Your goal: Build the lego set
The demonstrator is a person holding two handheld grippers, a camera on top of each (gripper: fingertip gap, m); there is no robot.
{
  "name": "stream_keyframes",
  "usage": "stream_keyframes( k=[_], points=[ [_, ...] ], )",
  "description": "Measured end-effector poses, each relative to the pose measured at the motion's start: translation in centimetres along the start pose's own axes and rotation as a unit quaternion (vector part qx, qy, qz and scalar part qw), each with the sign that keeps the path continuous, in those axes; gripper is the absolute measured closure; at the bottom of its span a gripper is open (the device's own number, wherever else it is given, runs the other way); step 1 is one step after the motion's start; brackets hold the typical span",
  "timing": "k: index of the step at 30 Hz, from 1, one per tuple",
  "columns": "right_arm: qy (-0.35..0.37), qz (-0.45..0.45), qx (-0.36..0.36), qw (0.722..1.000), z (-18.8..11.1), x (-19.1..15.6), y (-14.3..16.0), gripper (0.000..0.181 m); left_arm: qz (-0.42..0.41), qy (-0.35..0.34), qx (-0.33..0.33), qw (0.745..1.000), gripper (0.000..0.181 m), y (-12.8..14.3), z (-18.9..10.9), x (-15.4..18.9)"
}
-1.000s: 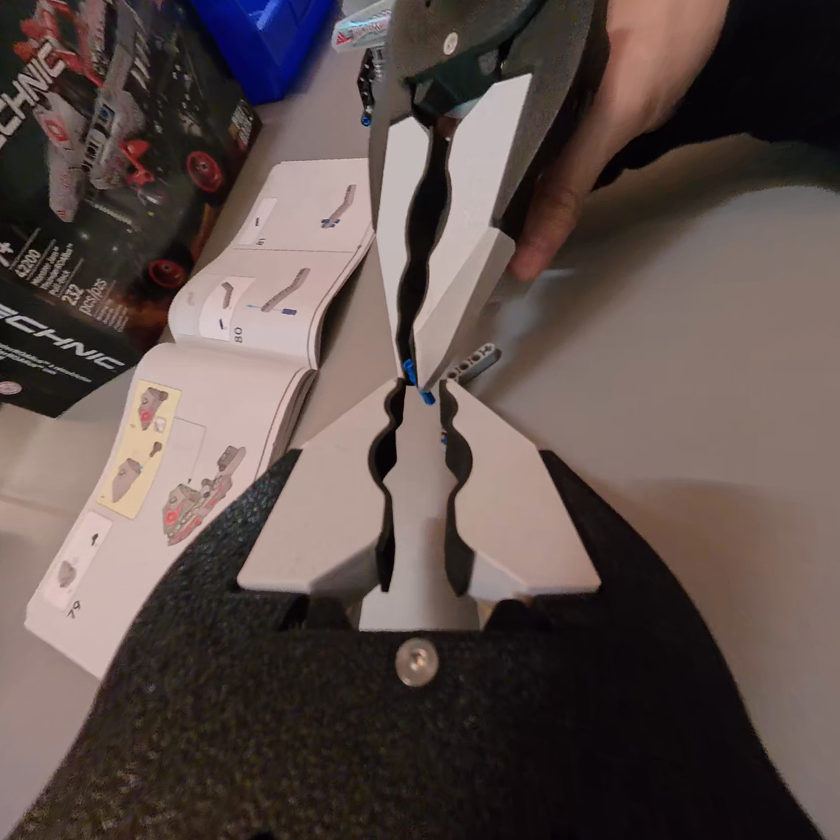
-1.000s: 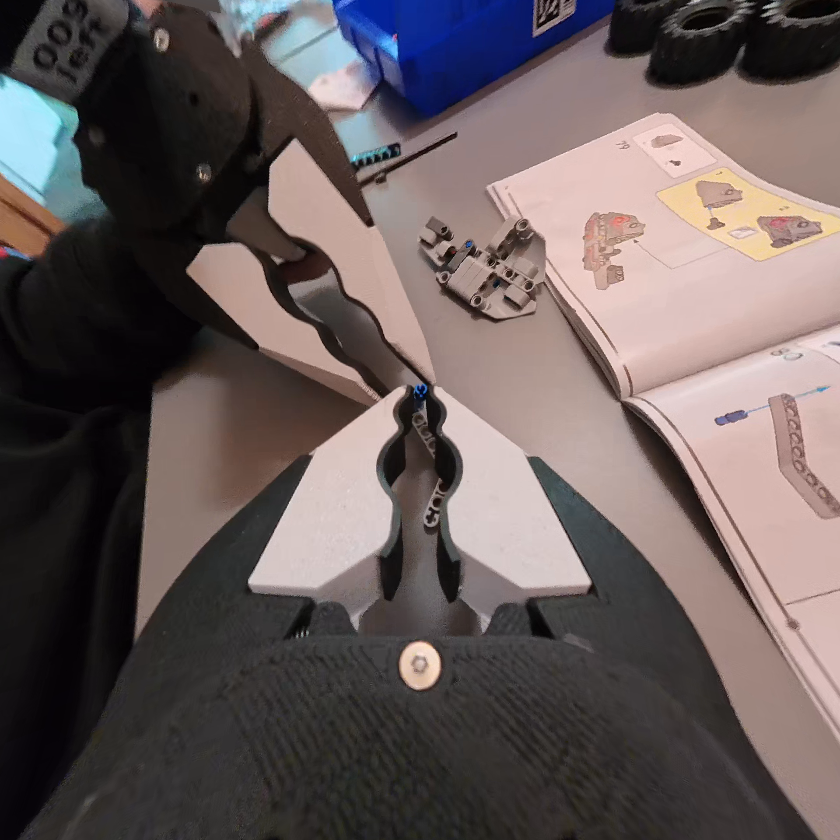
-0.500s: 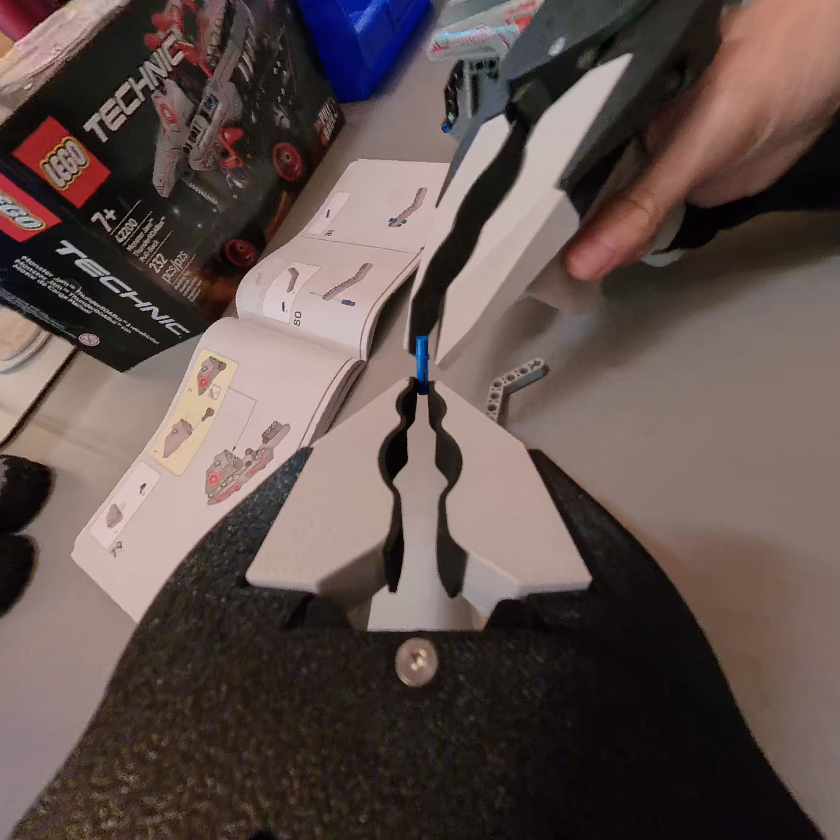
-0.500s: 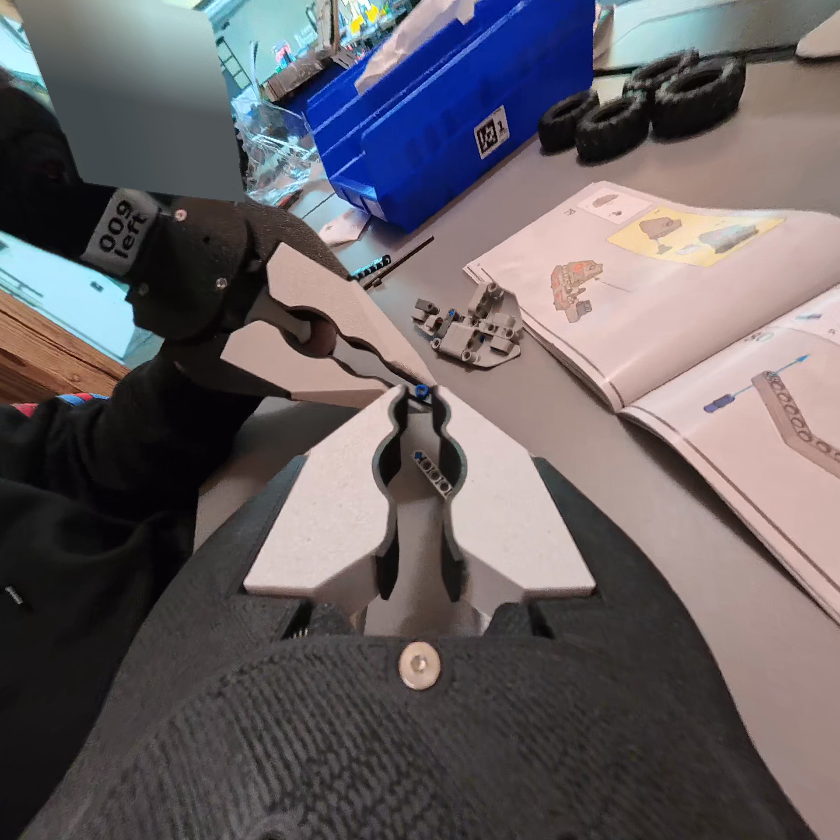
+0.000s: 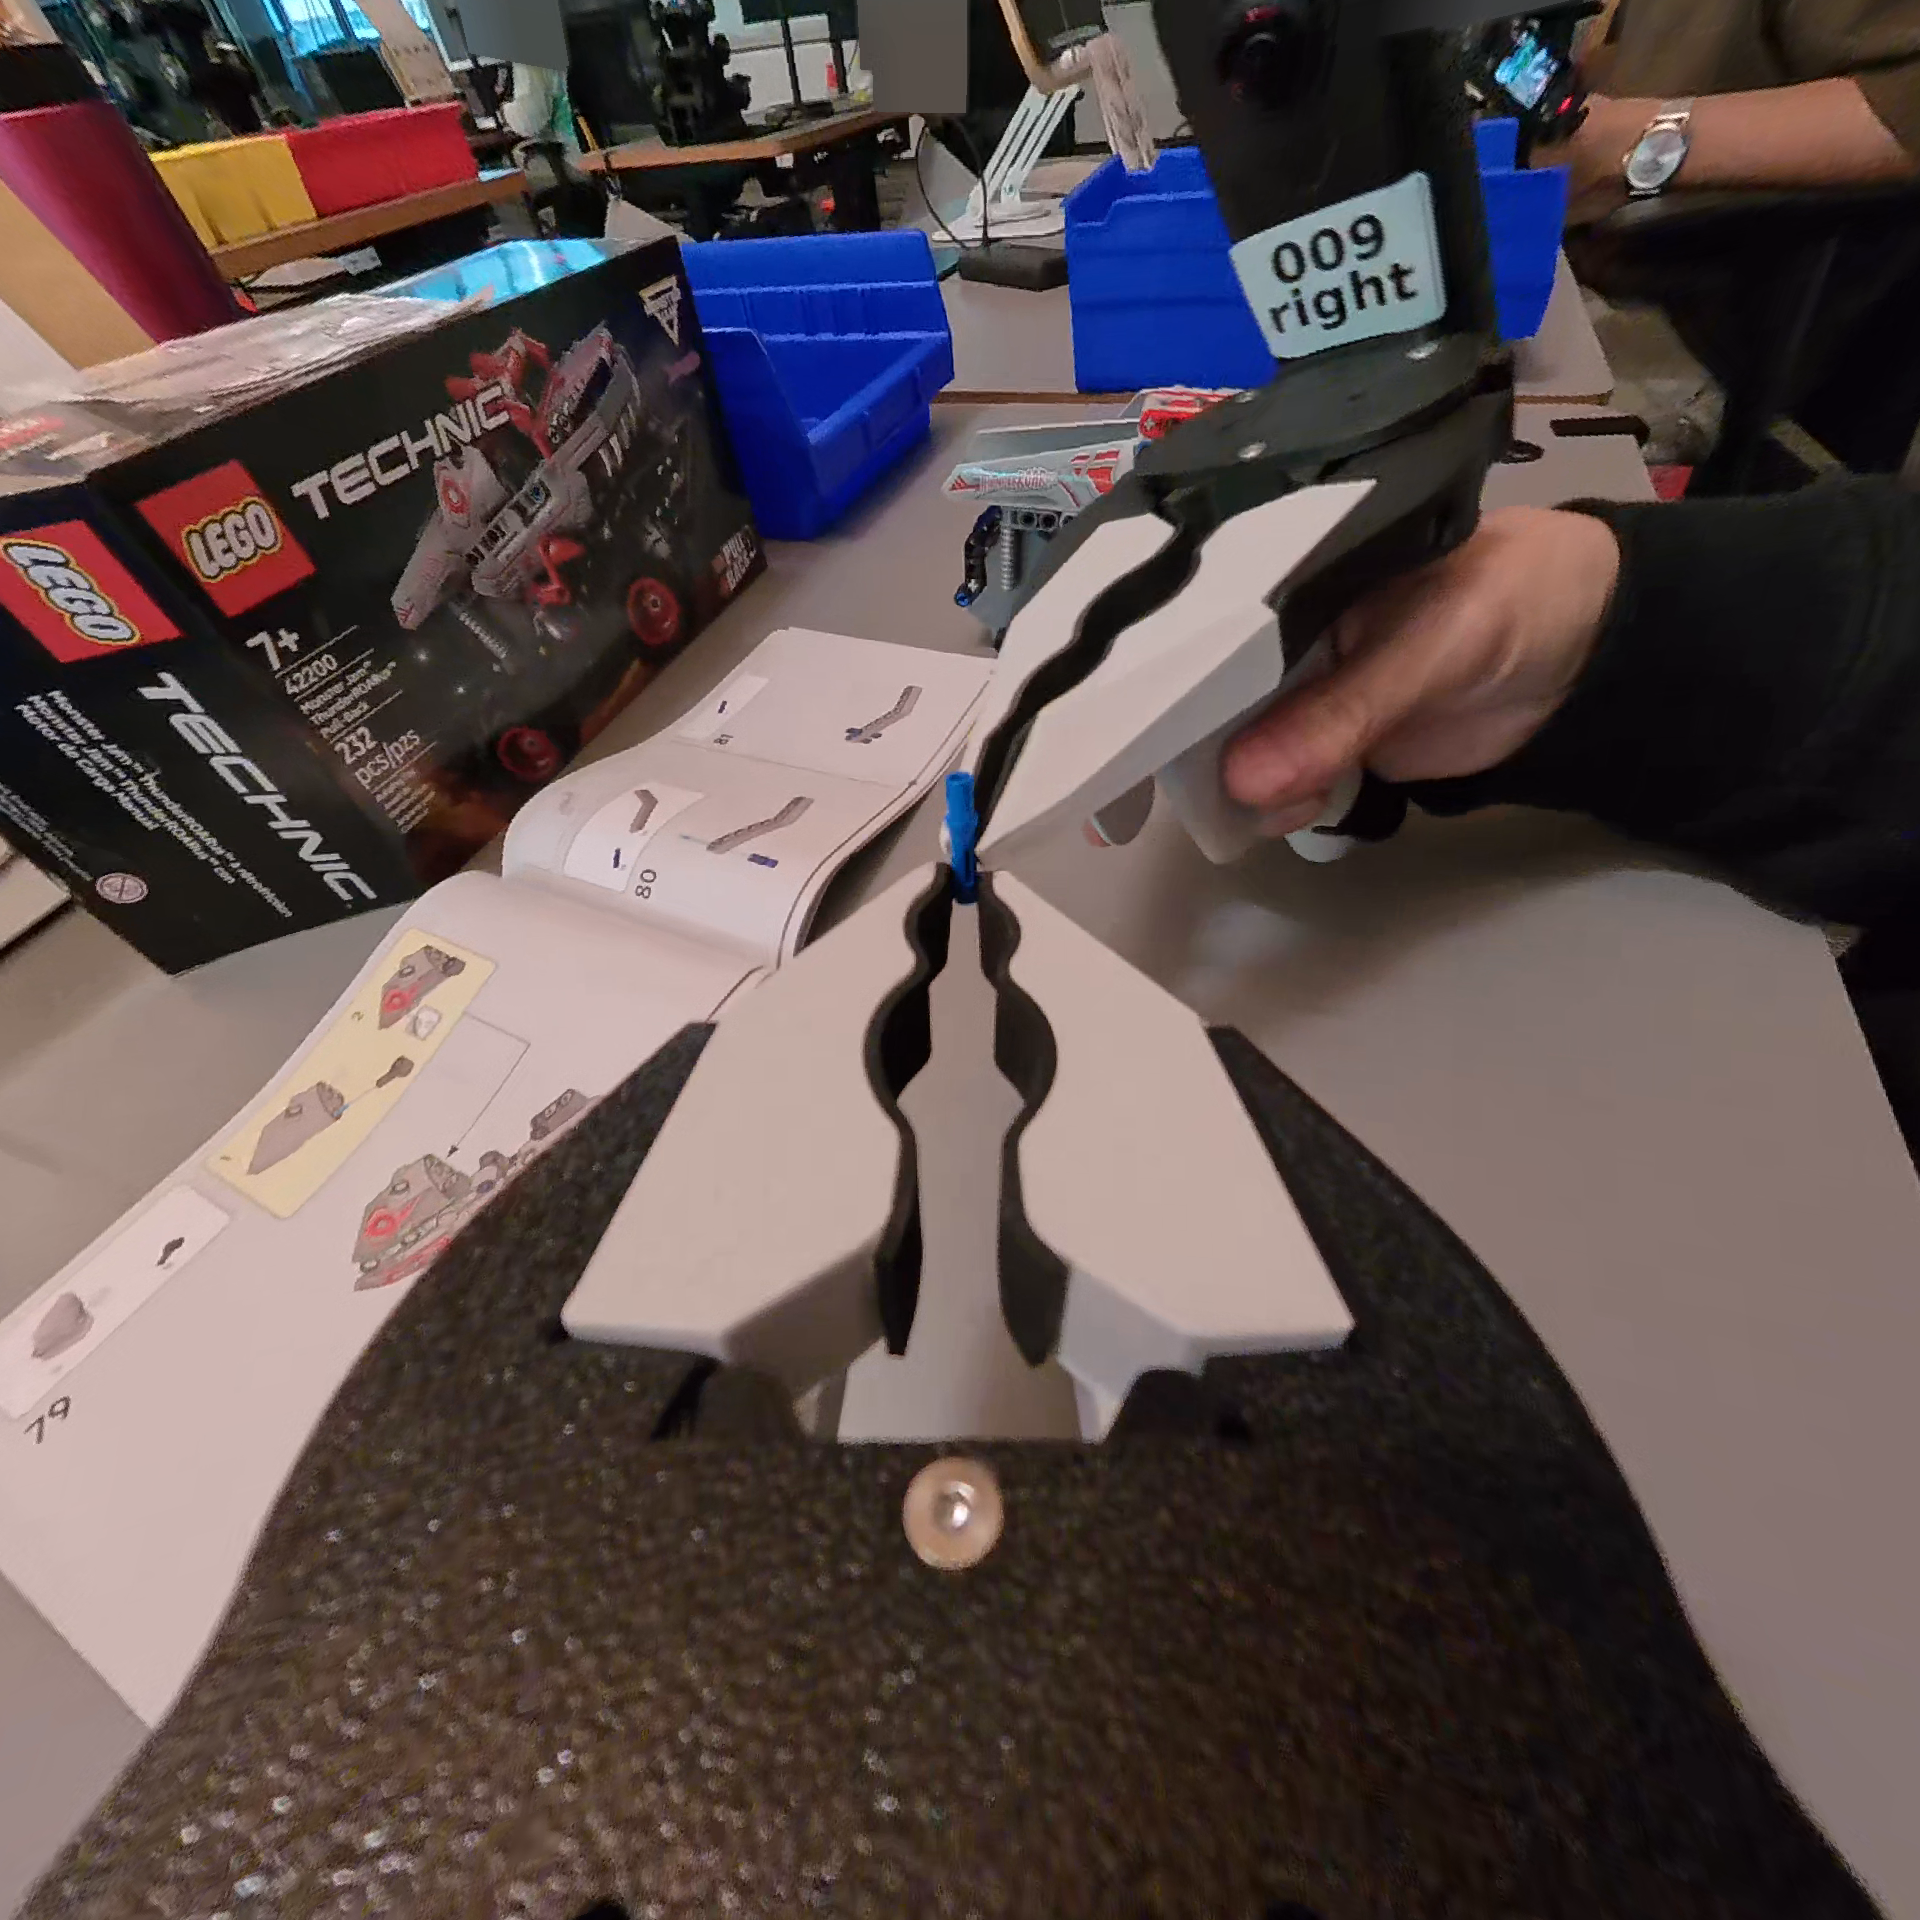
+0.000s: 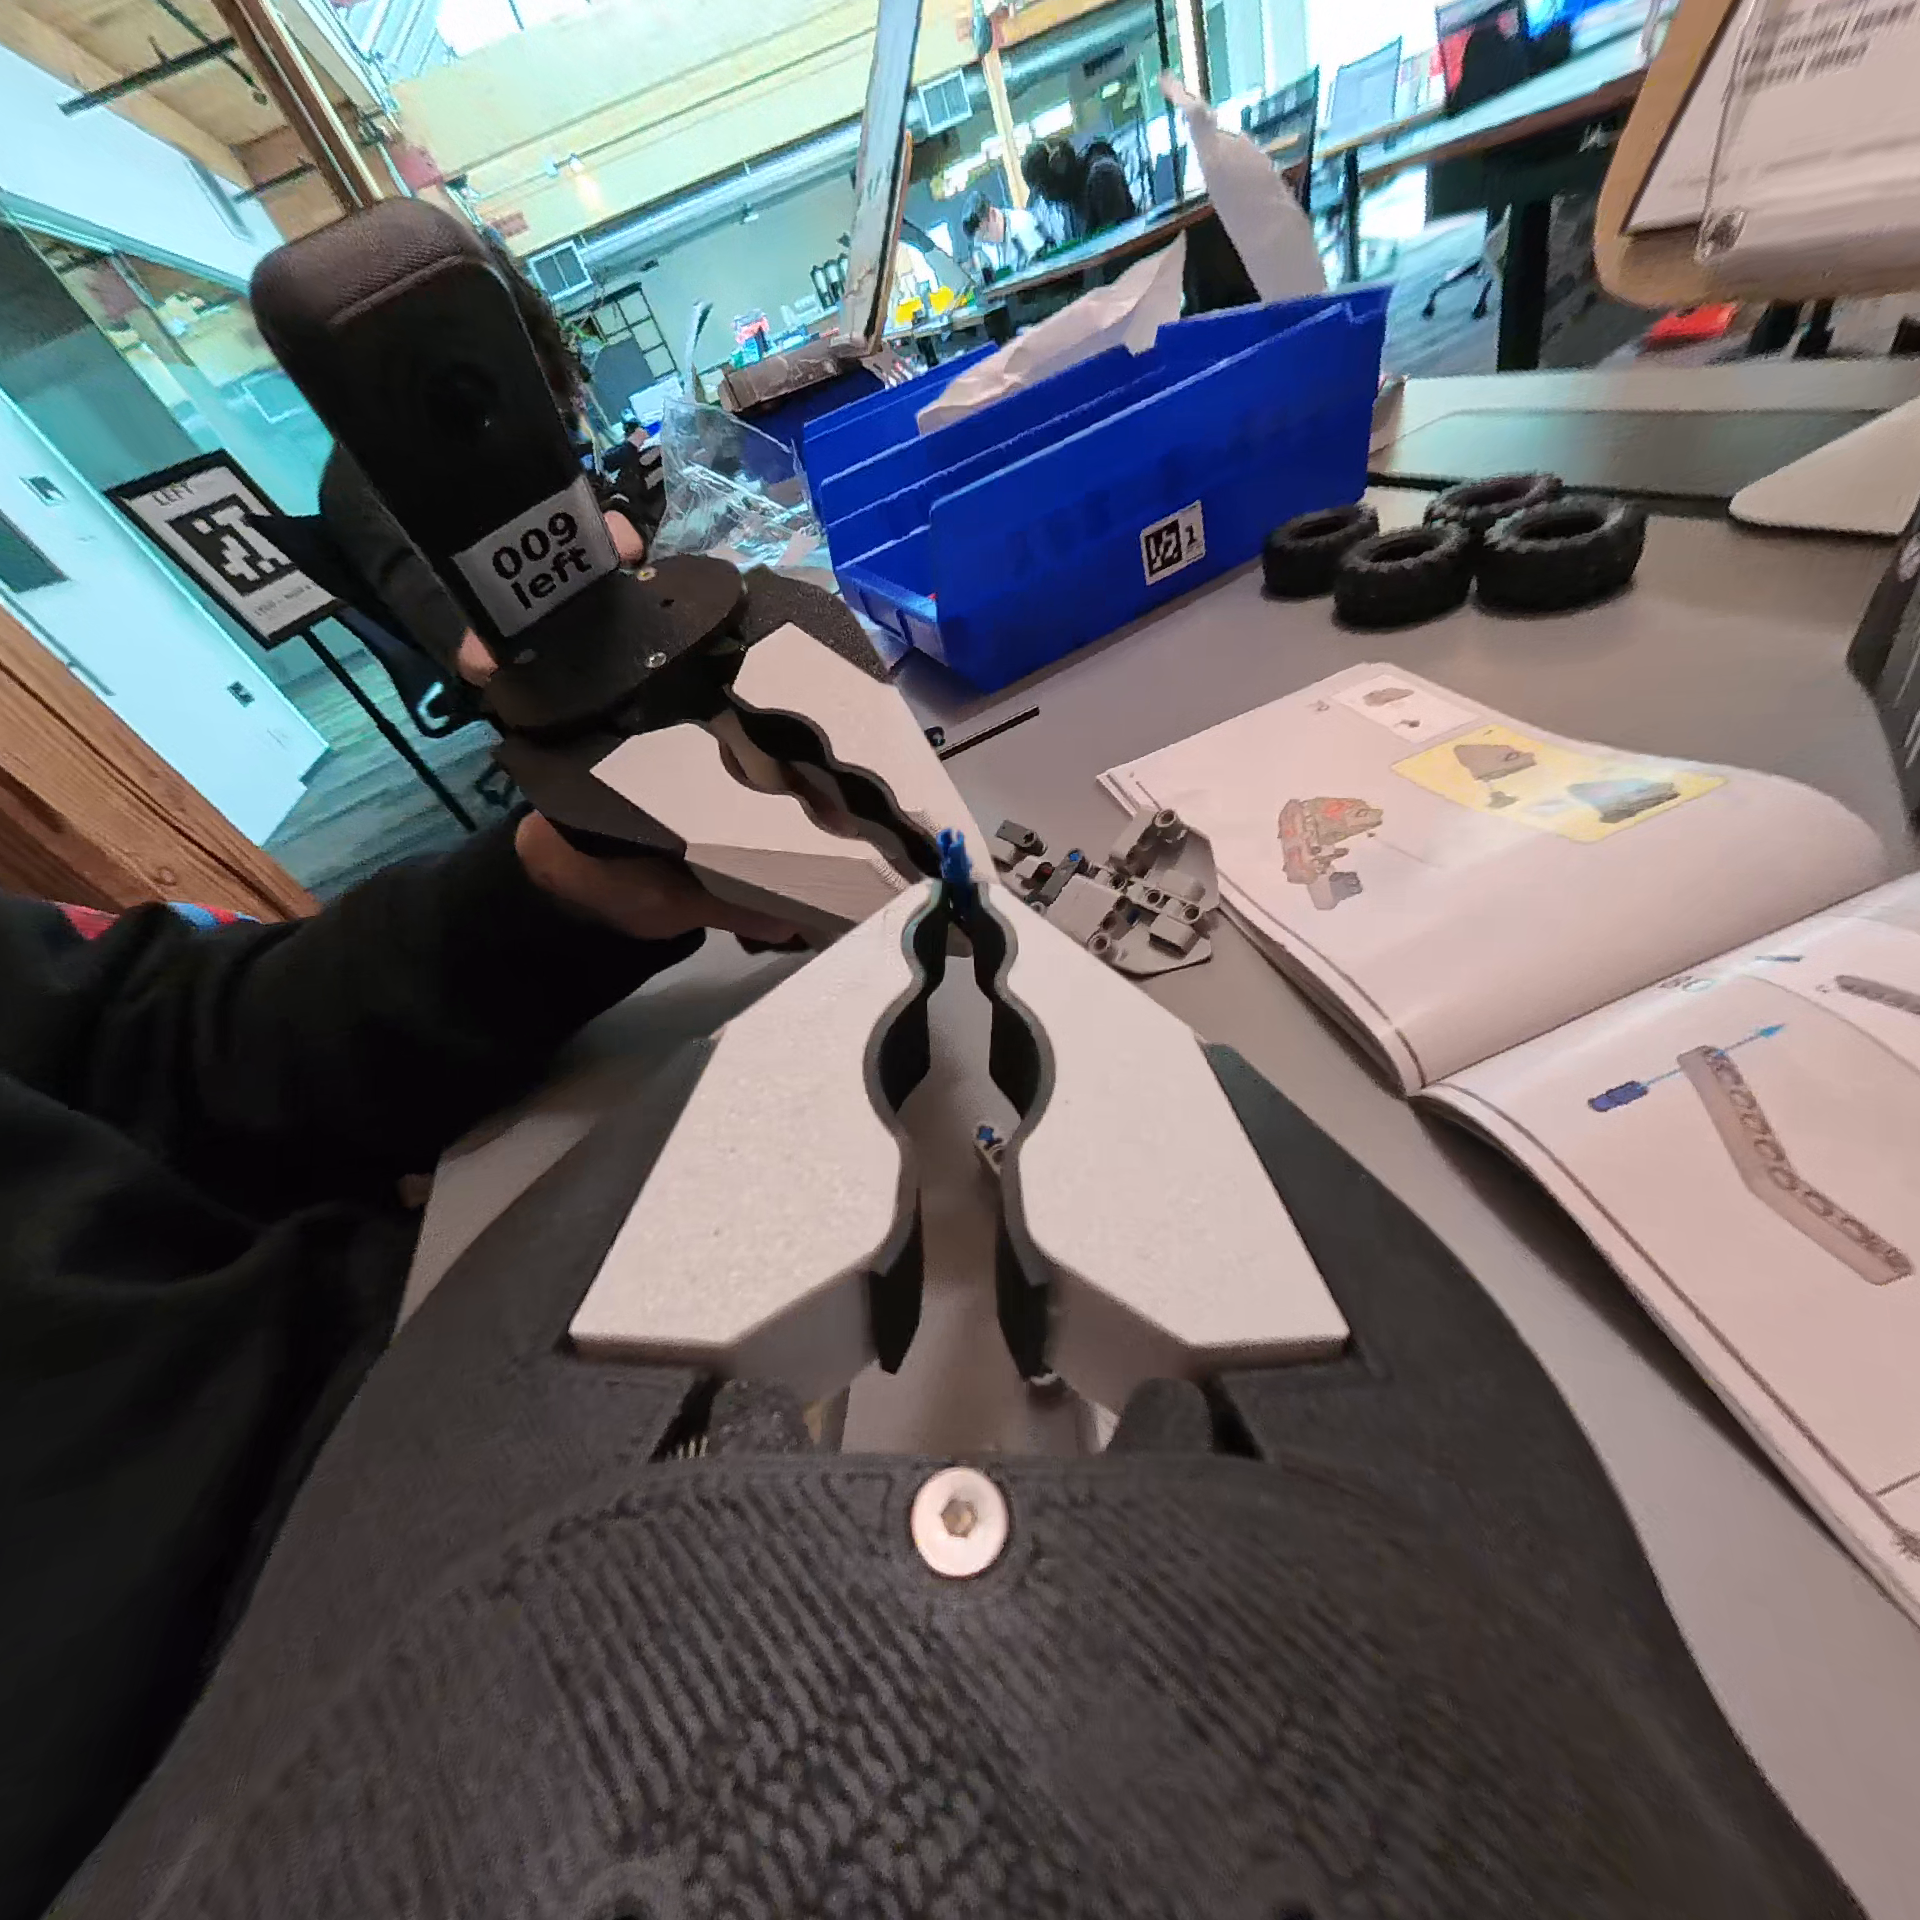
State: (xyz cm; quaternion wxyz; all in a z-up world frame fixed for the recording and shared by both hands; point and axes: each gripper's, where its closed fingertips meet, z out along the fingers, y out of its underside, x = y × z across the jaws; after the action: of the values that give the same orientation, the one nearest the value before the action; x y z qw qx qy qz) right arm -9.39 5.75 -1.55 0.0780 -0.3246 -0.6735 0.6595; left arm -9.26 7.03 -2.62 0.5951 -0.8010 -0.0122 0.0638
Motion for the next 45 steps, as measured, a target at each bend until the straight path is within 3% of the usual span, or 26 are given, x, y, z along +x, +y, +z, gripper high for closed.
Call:
stream_keyframes(
  k=[9, 12, 16, 22, 42, 45],
  points=[
    [0.041, -0.092, -0.015, 0.995, 0.3, 0.3, 0.8, 0.179, 0.031, -0.004, -0.036, 0.999, 0.180, 1.3, 0.2, -0.1],
    [0.072, -0.126, -0.042, 0.988, 0.2, 1.2, 1.4, 0.180, 0.032, 0.005, -0.059, 0.998, 0.169, 1.9, 0.2, 0.1],
    [0.085, -0.162, -0.080, 0.980, 0.4, 1.4, 2.7, 0.180, 0.017, 0.020, -0.033, 0.999, 0.167, 1.1, -0.3, 0.2],
    [0.053, -0.185, -0.117, 0.974, 1.1, 0.2, 3.9, 0.180, 0.006, 0.063, -0.043, 0.997, 0.179, 1.9, -0.6, 1.0],
    [0.000, -0.172, -0.168, 0.971, 0.4, -0.3, 5.4, 0.181, -0.037, 0.124, -0.066, 0.989, 0.180, 3.3, -0.5, 2.0],
    [0.015, -0.217, -0.211, 0.953, -0.5, 0.9, 6.2, 0.151, -0.067, 0.142, -0.065, 0.985, 0.180, 3.1, -0.6, 1.7]
  ],
)
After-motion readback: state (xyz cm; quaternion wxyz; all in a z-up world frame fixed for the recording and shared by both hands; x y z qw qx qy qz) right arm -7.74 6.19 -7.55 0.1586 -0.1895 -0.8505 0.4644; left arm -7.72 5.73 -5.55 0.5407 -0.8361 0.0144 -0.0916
